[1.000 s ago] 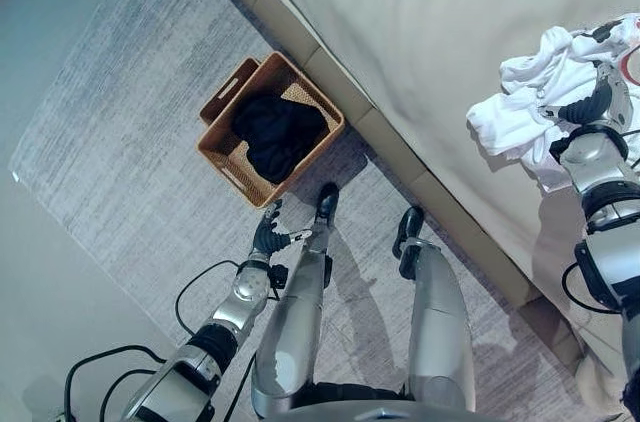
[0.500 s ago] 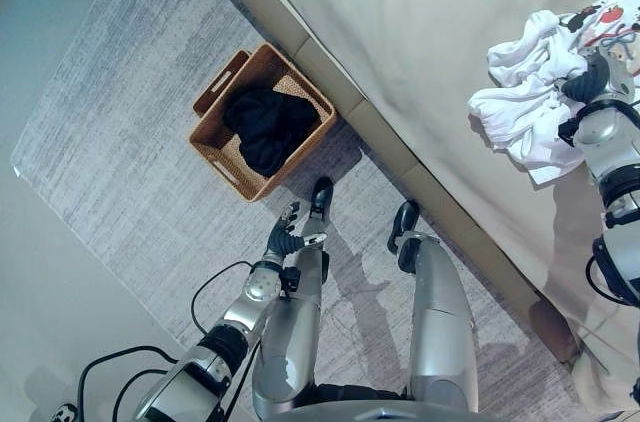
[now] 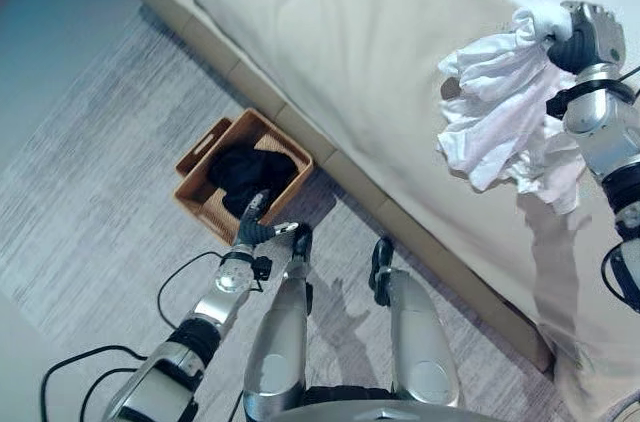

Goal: Pick up clothes into the bucket

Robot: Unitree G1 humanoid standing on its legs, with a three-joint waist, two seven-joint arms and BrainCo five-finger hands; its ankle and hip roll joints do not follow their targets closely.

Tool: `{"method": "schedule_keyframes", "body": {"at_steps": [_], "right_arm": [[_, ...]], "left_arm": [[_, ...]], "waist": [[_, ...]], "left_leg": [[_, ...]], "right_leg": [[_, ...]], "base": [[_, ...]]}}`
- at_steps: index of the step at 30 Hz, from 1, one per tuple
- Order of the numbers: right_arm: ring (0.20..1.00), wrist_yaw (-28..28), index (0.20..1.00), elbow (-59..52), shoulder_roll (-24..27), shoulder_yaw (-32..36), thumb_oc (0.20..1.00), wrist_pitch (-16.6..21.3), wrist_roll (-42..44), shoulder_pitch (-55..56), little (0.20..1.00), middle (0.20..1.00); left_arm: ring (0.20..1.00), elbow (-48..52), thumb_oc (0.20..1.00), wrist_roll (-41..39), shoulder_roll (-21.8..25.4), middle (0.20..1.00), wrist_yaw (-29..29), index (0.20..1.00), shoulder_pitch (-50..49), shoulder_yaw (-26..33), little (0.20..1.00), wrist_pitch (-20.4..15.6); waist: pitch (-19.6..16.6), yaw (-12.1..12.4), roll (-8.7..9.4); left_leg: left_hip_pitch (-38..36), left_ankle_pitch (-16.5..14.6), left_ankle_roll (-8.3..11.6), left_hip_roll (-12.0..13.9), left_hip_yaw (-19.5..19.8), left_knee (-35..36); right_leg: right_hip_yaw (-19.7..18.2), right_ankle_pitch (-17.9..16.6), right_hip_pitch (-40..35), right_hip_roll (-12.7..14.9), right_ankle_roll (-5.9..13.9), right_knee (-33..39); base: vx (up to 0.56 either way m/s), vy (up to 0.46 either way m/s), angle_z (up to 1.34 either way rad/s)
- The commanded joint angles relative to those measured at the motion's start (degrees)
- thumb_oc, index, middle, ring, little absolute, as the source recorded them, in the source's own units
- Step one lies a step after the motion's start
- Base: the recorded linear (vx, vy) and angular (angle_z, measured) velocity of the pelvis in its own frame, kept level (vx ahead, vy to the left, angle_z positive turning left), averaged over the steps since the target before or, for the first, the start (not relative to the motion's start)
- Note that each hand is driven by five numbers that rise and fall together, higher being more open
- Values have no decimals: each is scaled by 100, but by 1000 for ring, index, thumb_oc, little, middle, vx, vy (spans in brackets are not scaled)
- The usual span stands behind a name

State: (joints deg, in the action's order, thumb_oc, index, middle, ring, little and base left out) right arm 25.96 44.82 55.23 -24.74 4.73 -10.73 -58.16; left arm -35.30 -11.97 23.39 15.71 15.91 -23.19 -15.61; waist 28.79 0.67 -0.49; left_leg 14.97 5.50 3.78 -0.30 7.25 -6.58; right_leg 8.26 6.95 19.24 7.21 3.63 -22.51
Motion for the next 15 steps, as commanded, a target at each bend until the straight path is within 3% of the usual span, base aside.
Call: {"method": "schedule_keyframes", "body": {"at_steps": [1, 4, 15], "right_arm": [[200, 434, 200, -439, 410, 198, 200, 94, -210, -152, 200, 200], [200, 391, 200, -756, 662, 274, 200, 56, -200, -387, 200, 200], [200, 74, 200, -420, 767, -355, 200, 27, 247, -1453, 200, 200]], "left_arm": [[1000, 361, 1000, 302, 112, 1000, -76, 1000, -130, 225, 1000, -237], [1000, 986, 1000, 205, 337, 1000, -218, 1000, -144, 382, 1000, -281], [1000, 2382, 1000, -187, 675, 1000, -612, 1000, 544, 275, 1000, -321]], "waist": [[-451, -142, 372], [-967, -201, 428], [-2071, -328, 471]], "left_leg": [[-30, -499, -146, -174, -197, -444], [-427, -576, -169, -144, -323, -238], [-1376, -763, -176, -57, -549, 184]], "right_leg": [[-119, -481, -432, 15, 199, 660], [-189, -514, -816, -64, 255, 991], [-306, -506, -1760, -134, 323, 1559]], "base": [[172, 62, -16], [112, 38, -17], [119, 13, -12]]}}
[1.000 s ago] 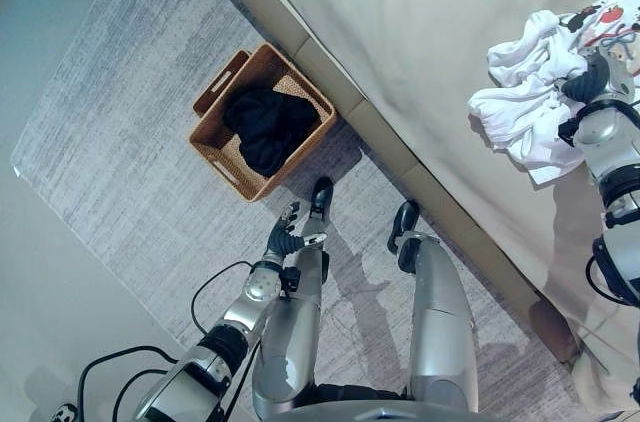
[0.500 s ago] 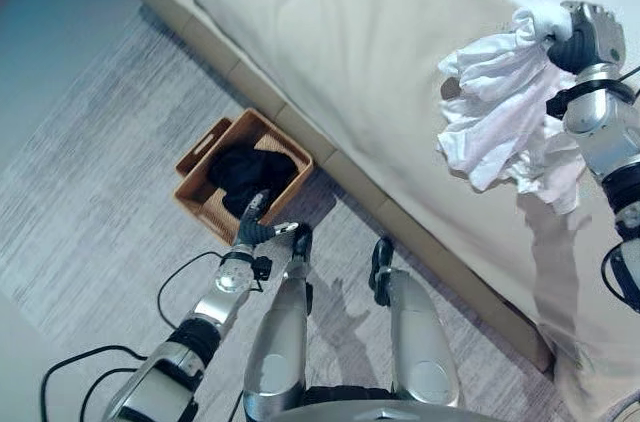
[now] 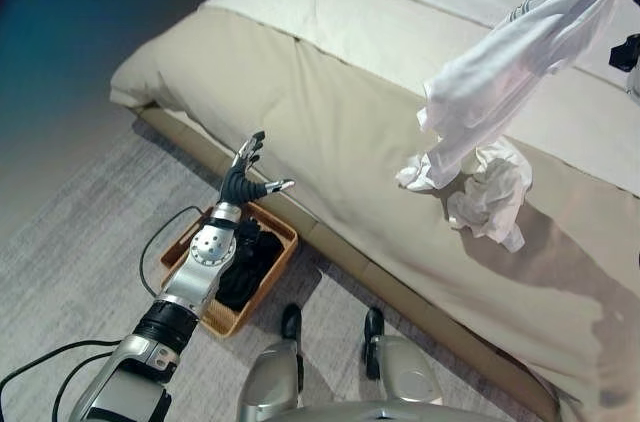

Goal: Pick up clothes into the bucket

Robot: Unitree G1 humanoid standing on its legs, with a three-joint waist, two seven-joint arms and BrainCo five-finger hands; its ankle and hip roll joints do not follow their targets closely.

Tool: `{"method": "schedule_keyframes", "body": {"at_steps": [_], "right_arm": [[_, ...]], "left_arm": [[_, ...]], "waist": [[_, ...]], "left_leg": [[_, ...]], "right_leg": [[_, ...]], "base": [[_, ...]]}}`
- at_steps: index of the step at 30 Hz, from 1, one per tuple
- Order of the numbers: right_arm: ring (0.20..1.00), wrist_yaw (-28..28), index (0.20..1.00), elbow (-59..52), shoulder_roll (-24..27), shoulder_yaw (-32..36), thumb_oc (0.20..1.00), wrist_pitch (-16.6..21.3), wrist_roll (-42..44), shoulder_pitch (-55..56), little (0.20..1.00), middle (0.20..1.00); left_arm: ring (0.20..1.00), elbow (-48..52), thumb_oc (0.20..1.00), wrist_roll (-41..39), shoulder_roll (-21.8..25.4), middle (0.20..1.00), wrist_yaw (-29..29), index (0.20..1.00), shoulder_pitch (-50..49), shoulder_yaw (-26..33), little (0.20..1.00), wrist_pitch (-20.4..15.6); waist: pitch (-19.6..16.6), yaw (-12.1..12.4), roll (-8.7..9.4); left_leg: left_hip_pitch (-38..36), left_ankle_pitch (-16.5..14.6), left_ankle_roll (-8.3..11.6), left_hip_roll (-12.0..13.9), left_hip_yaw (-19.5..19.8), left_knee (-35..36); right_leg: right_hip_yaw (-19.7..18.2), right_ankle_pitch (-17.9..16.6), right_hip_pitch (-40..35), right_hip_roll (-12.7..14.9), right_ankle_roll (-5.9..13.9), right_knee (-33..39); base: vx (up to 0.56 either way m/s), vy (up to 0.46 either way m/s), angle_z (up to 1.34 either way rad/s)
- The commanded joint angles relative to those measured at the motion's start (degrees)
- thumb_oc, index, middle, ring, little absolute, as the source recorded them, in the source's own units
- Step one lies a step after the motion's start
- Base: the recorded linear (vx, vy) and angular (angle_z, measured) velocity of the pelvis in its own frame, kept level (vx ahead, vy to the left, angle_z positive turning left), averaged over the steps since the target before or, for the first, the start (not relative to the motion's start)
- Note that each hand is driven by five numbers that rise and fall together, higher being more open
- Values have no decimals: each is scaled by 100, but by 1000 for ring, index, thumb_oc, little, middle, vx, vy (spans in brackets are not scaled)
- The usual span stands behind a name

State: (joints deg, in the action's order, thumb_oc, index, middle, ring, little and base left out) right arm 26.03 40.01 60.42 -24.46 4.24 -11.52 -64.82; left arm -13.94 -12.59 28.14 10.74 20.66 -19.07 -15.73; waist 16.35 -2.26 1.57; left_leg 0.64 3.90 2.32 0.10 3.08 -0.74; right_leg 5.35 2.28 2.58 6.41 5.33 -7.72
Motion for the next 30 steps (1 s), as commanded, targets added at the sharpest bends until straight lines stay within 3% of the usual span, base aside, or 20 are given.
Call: {"method": "schedule_keyframes", "body": {"at_steps": [1, 3, 9, 16, 24, 30], "right_arm": [[200, 67, 200, 68, 249, -396, 200, 78, 329, -799, 200, 200], [200, -21, 200, 41, 215, -574, 200, 95, 425, -1018, 200, 200], [200, -121, 200, -261, 23, -620, 200, 231, 793, -1094, 200, 200], [200, -603, 200, -1742, -374, -497, 200, 647, 1288, -670, 200, 200], [200, -983, 200, -2863, -738, -418, 200, 922, 1794, -374, 200, 200], [200, -1198, 200, -4064, -898, 132, 200, 1097, 1851, 381, 200, 200]], "left_arm": [[1000, 247, 1000, -125, 197, 1000, -116, 1000, 70, -135, 1000, -306], [1000, 335, 1000, -140, 211, 1000, -127, 1000, 576, -320, 1000, -293], [1000, 64, 1000, -284, -58, 1000, -88, 1000, 1547, -720, 1000, -235], [1000, -1121, 1000, -130, -896, 1000, 225, 1000, 2725, -1193, 1000, -48], [1000, -1676, 1000, -167, -1470, 1000, 304, 1000, 3104, -1428, 1000, 25], [1000, -1727, 1000, -270, -1799, 1000, 154, 1000, 2954, -1519, 1000, 109]], "waist": [[-822, -34, 261], [-1068, -89, 262], [-1285, -174, 246], [-1505, -386, 200], [-1573, -477, 180], [-1570, -536, 125]], "left_leg": [[44, -600, -30, -96, -133, -388], [-120, -610, -18, -62, -165, -286], [-254, -581, -15, -49, -193, -240], [-423, -546, 1, 0, -245, -96], [-502, -562, -4, 31, -347, -91], [-529, -617, -46, 2, -352, -154]], "right_leg": [[-15, -43, -105, -56, 153, 92], [-3, -48, -265, -57, 167, 181], [16, -72, -424, -66, 154, 239], [0, -102, -535, -85, 157, 345], [-87, -131, -586, -89, 170, 393], [-108, -102, -609, -72, 169, 357]], "base": [[119, -8, -7], [91, -17, -3], [26, -8, -1], [4, -6, -3], [-8, -6, -10], [-1, 2, -3]]}}
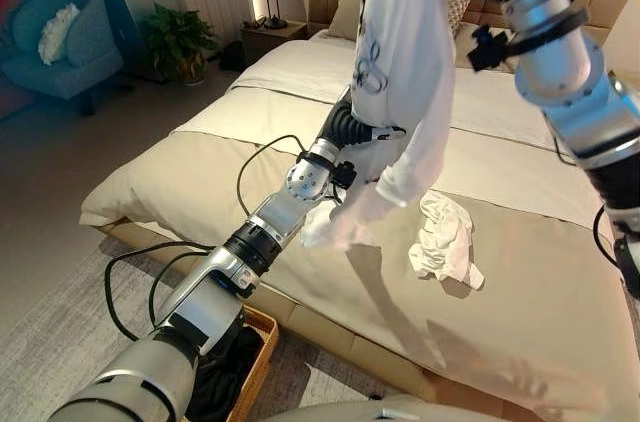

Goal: Pick up clothes into the bucket

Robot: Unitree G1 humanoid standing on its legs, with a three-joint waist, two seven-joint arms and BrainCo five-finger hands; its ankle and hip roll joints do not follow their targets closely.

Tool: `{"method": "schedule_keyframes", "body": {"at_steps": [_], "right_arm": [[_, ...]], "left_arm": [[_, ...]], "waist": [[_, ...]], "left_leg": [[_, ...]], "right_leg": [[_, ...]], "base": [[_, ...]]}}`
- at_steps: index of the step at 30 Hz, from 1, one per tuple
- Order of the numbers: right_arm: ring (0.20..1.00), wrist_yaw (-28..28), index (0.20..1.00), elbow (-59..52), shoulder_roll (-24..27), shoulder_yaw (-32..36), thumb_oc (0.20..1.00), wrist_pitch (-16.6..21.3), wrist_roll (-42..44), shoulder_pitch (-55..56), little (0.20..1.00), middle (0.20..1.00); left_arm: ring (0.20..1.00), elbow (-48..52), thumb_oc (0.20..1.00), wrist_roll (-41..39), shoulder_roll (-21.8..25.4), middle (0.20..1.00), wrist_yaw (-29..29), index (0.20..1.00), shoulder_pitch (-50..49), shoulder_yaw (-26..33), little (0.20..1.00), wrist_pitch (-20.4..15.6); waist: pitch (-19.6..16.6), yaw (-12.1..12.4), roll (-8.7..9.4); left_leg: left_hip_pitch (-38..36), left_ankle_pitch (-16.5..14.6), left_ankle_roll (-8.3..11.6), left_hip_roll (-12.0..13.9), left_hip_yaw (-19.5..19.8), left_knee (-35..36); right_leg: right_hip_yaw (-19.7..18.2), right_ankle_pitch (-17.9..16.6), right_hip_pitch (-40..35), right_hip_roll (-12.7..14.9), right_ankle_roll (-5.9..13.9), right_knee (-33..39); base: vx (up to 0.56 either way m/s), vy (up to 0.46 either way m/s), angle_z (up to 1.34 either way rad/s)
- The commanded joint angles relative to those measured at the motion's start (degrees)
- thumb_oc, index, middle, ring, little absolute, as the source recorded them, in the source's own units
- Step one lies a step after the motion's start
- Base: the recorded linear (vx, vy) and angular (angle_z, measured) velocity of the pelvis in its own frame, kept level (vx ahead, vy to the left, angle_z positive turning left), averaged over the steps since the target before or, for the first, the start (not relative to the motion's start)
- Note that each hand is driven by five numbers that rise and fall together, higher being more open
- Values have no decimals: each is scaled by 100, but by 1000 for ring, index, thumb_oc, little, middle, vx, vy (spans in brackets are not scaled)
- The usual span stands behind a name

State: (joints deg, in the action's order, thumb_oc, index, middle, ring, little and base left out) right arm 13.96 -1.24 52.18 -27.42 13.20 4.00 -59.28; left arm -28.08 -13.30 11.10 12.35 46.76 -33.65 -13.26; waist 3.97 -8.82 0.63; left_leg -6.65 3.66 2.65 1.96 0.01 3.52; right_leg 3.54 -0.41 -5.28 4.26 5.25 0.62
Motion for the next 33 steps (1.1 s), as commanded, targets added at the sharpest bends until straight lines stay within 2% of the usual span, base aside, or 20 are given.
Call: {"method": "schedule_keyframes", "body": {"at_steps": [1, 4, 10, 11, 14, 15, 16, 17, 18, 19, 20, 22, 25, 26, 28, 29, 30, 32, 33], "right_arm": [[200, 6, 200, 49, -72, 442, 200, 195, 297, -156, 200, 200], [200, -21, 200, -387, -238, 701, 200, 322, 383, 129, 200, 200], [200, -15, 200, -737, -482, 1093, 200, 391, 597, 628, 200, 200], [200, -24, 200, -773, -490, 1097, 200, 384, 559, 654, 200, 200], [200, -37, 200, -744, -544, 1091, 200, 355, 588, 722, 200, 200], [200, -19, 200, -721, -580, 1086, 200, 345, 560, 739, 200, 200], [200, -27, 200, -685, -615, 1083, 200, 314, 538, 763, 200, 200], [200, -11, 200, -628, -647, 1080, 200, 278, 502, 821, 200, 200], [545, 24, 545, -540, -678, 1140, 545, 217, 417, 928, 545, 545], [805, 24, 805, -543, -681, 1143, 805, 217, 415, 933, 805, 805], [1000, 80, 1000, -318, -706, 1246, 1000, 123, 334, 1113, 1000, 1000], [1000, 102, 1000, -221, -727, 1314, 1000, 83, 283, 1241, 1000, 1000], [1000, 119, 1000, 149, -670, 1598, 1000, -62, 124, 1724, 1000, 1000], [1000, 119, 1000, 149, -673, 1600, 1000, -61, 123, 1728, 1000, 1000], [1000, 77, 1000, 349, -589, 1877, 1000, -117, 74, 2166, 1000, 1000], [1000, 76, 1000, 347, -592, 1880, 1000, -117, 73, 2173, 1000, 1000], [1000, 41, 1000, 416, -517, 2042, 1000, -133, 46, 2391, 1000, 1000], [1000, -50, 1000, 400, -511, 2228, 1000, -154, 25, 2715, 1000, 1000], [1000, -193, 1000, 522, -477, 2411, 1000, -163, 108, 3077, 1000, 1000]], "left_arm": [[1000, -313, 1000, -199, -97, 1000, -7, 1000, 343, -68, 1000, -139], [1000, -487, 1000, 141, -220, 1000, 172, 1000, 236, -27, 1000, -83], [1000, -684, 1000, -49, -494, 1000, 136, 1000, 118, -52, 1000, 0], [1000, -639, 1000, -172, -499, 1000, 74, 1000, 121, -72, 1000, -8], [1000, -236, 1000, -1355, -500, 1000, -369, 1000, 22, -76, 1000, -126], [928, -103, 928, -1605, -477, 928, -421, 928, -22, -53, 928, -136], [658, 39, 658, -2064, -490, 658, -624, 658, -98, -32, 658, -117], [536, 187, 536, -2403, -447, 536, -723, 536, -185, -6, 536, -118], [200, 393, 200, -2702, -371, 200, -857, 200, -351, 9, 200, -69], [200, 397, 200, -2706, -365, 200, -859, 200, -355, 7, 200, -67], [200, 650, 200, -3041, -234, 200, -962, 200, -508, 92, 200, -77], [200, 779, 200, -3187, -156, 200, -1004, 200, -597, 142, 200, -73], [200, 1307, 200, -3550, 297, 200, -1213, 200, -931, 393, 200, -69], [200, 1311, 200, -3552, 302, 200, -1213, 200, -936, 392, 200, -67], [200, 1777, 200, -3576, 731, 200, -1280, 200, -1249, 755, 200, -144], [200, 1784, 200, -3575, 735, 200, -1277, 200, -1256, 752, 200, -141], [200, 2041, 200, -3617, 1077, 200, -1334, 200, -1430, 1128, 200, -220], [200, 2427, 200, -3716, 1329, 200, -1345, 200, -1800, 1456, 200, -243], [200, 2728, 200, -3781, 1757, 200, -1361, 200, -2133, 2014, 200, -363]], "waist": [[-333, 123, 224], [-322, 107, 222], [-294, 68, 223], [-292, 68, 227], [-280, 65, 208], [-279, 72, 209], [-281, 75, 210], [-283, 82, 208], [-282, 94, 207], [-285, 94, 210], [-285, 119, 209], [-286, 135, 215], [-276, 209, 222], [-277, 208, 226], [-270, 282, 222], [-274, 281, 226], [-267, 325, 222], [-274, 363, 234], [-257, 426, 243]], "left_leg": [[200, -595, -79, -184, -43, -582], [179, -624, -97, -193, -43, -618], [175, -658, -126, -200, -32, -666], [174, -667, -128, -201, -34, -675], [170, -694, -138, -211, -44, -709], [167, -698, -140, -212, -46, -711], [162, -713, -142, -219, -49, -723], [157, -727, -146, -223, -52, -738], [161, -743, -151, -226, -58, -762], [162, -744, -151, -226, -59, -764], [173, -749, -151, -228, -46, -786], [185, -749, -150, -236, -39, -796], [182, -738, -157, -246, -4, -780], [181, -737, -157, -247, -3, -779], [186, -717, -155, -256, 31, -752], [186, -716, -155, -256, 32, -751], [189, -705, -154, -260, 35, -732], [184, -699, -154, -258, 39, -712], [192, -703, -153, -266, 45, -720]], "right_leg": [[74, 168, 176, 144, 176, -479], [62, 197, 158, 151, 174, -506], [71, 227, 140, 158, 175, -543], [71, 231, 139, 160, 181, -555], [60, 236, 136, 178, 188, -577], [54, 235, 133, 178, 188, -578], [47, 232, 127, 185, 190, -573], [38, 228, 125, 190, 195, -573], [24, 230, 122, 192, 198, -573], [23, 230, 123, 192, 199, -573], [22, 238, 120, 195, 199, -582], [24, 238, 122, 197, 196, -585], [59, 243, 97, 211, 199, -580], [60, 243, 95, 212, 199, -578], [97, 230, 77, 225, 200, -553], [98, 231, 76, 226, 200, -552], [105, 228, 77, 225, 201, -539], [120, 222, 74, 230, 196, -517], [120, 207, 73, 231, 194, -490]], "base": [[0, 0, 0], [0, 0, 0], [0, 0, 0], [0, 0, 0], [0, 0, 0], [0, 0, 0], [0, 0, 0], [0, 0, 0], [0, 0, 0], [0, 0, 0], [7, 15, -4], [4, 7, -2], [0, 0, 0], [0, 0, 0], [0, 0, 0], [0, 0, 0], [-3, 6, 3], [0, 4, 2], [0, 0, 0]]}}
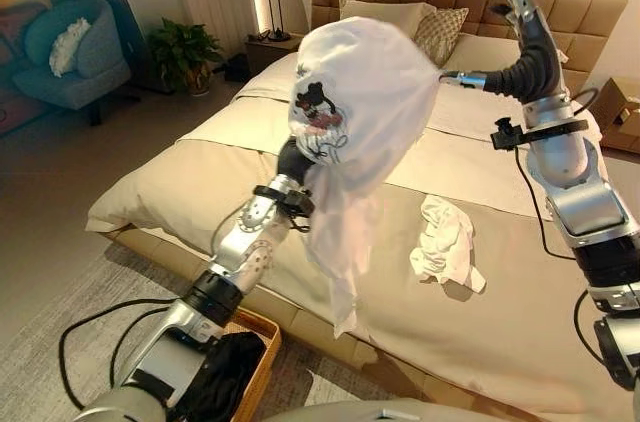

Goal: Pick up clothes into the bucket

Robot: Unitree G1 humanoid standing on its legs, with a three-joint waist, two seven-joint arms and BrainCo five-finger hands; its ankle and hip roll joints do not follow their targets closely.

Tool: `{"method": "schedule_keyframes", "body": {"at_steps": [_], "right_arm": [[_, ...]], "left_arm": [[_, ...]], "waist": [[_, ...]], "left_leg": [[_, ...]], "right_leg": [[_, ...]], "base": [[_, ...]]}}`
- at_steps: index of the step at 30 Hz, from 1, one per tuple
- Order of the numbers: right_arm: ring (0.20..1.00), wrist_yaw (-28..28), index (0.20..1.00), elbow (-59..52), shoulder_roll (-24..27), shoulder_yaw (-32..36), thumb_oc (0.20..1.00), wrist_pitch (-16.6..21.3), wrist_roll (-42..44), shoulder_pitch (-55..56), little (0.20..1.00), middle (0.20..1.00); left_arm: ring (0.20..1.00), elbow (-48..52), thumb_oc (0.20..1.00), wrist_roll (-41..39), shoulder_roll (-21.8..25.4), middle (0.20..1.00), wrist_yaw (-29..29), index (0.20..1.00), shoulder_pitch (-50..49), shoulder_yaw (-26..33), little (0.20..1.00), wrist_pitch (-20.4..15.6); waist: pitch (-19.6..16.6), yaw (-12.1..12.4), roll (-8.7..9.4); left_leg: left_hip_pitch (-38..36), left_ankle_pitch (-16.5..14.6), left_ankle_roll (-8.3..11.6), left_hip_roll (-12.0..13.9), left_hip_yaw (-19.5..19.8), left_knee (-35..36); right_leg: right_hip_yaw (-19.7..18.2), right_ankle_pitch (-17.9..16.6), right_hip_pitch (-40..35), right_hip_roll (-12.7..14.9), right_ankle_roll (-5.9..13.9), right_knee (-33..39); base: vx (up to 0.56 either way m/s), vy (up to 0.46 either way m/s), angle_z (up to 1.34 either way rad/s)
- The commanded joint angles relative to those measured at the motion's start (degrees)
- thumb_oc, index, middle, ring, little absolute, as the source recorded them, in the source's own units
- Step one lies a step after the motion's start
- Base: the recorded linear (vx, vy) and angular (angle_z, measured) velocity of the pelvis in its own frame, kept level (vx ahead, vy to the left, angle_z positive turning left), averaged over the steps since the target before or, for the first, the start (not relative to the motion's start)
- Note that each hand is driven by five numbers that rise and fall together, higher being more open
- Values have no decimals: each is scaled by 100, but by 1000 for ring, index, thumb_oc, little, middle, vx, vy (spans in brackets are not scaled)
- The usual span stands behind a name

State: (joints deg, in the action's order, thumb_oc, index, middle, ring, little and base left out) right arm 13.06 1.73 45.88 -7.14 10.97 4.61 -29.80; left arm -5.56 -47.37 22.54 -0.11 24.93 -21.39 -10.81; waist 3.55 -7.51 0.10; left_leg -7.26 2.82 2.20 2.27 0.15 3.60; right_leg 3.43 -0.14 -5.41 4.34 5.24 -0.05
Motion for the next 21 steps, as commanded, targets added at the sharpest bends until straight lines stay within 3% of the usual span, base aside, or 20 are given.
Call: {"method": "schedule_keyframes", "body": {"at_steps": [1, 2, 4, 5, 6, 9, 11, 14, 15, 18, 21], "right_arm": [[1000, -105, 1000, 220, 147, 384, 1000, 59, 48, 136, 1000, 1000], [1000, -199, 1000, 267, 78, 520, 1000, 69, 167, 460, 1000, 1000], [1000, -254, 1000, 272, 28, 614, 1000, 73, 274, 664, 1000, 1000], [1000, -340, 1000, 366, -140, 763, 1000, 124, 555, 994, 1000, 1000], [1000, -342, 1000, 365, -143, 762, 1000, 124, 556, 1002, 1000, 1000], [1000, -463, 1000, 616, -710, 1152, 1000, 224, 1384, 1772, 1000, 1000], [1000, -505, 1000, 706, -897, 1251, 1000, 276, 1647, 1975, 1000, 1000], [1000, -643, 1000, 1213, -1482, 1410, 1000, 413, 2311, 2379, 1000, 1000], [1000, -706, 1000, 1744, -1815, 1499, 1000, 463, 2480, 2682, 1000, 1000], [1000, -803, 1000, 2359, -2143, 1413, 1000, 485, 2608, 2852, 1000, 1000], [1000, -700, 1000, 3150, -2509, 1286, 1000, 429, 2024, 3190, 1000, 1000]], "left_arm": [[200, 488, 200, -374, 619, 200, -114, 200, 34, 791, 200, -603], [200, 709, 200, -459, 827, 200, -103, 200, -304, 1205, 200, -675], [200, 821, 200, -452, 947, 200, -59, 200, -474, 1475, 200, -738], [200, 850, 200, -496, 1103, 200, 37, 200, -664, 1940, 200, -881], [200, 850, 200, -497, 1105, 200, 37, 200, -671, 1938, 200, -880], [200, 912, 200, -239, 1573, 200, 402, 200, -840, 2822, 200, -1196], [200, 927, 200, -106, 1730, 200, 492, 200, -908, 3024, 200, -1253], [200, 613, 200, 1028, 2405, 200, 957, 200, -1100, 3489, 200, -1286], [200, 309, 200, 1678, 2970, 200, 1097, 200, -1381, 3881, 200, -1239], [200, 85, 200, 2063, 3322, 200, 1128, 200, -1627, 4092, 200, -1240], [200, -336, 200, 2731, 3553, 200, 1236, 200, -2048, 4389, 200, -1174]], "waist": [[-220, 292, 300], [-198, 334, 304], [-198, 350, 303], [-164, 389, 314], [-173, 387, 311], [-143, 430, 298], [-144, 430, 301], [-113, 459, 279], [-59, 514, 238], [-12, 529, 230], [170, 566, 187]], "left_leg": [[251, -621, -108, -297, 30, -729], [263, -626, -104, -296, 29, -741], [229, -677, -99, -287, 39, -739], [277, -628, -101, -304, 53, -763], [245, -679, -98, -298, 59, -758], [312, -617, -93, -320, 82, -750], [319, -617, -93, -327, 100, -747], [307, -654, -81, -338, 154, -722], [327, -645, -73, -343, 170, -725], [369, -631, -69, -365, 191, -738], [524, -597, -64, -389, 222, -792]], "right_leg": [[131, 180, 83, 223, 195, -422], [120, 175, 87, 223, 198, -407], [123, 223, 53, 215, 200, -404], [130, 174, 83, 217, 197, -399], [131, 220, 54, 211, 202, -399], [178, 184, 86, 219, 190, -393], [196, 192, 87, 224, 188, -395], [239, 246, 56, 231, 190, -392], [280, 243, 49, 245, 192, -391], [315, 230, 71, 254, 201, -382], [337, 190, 189, 275, 215, -387]], "base": [[0, 0, 0], [0, 0, 0], [17, 3, 1], [33, 7, 1], [-31, 14, 1], [-10, 7, 1], [3, 14, 13], [15, 15, 17], [22, 8, 18], [-34, 19, 12], [-48, 14, 19]]}}
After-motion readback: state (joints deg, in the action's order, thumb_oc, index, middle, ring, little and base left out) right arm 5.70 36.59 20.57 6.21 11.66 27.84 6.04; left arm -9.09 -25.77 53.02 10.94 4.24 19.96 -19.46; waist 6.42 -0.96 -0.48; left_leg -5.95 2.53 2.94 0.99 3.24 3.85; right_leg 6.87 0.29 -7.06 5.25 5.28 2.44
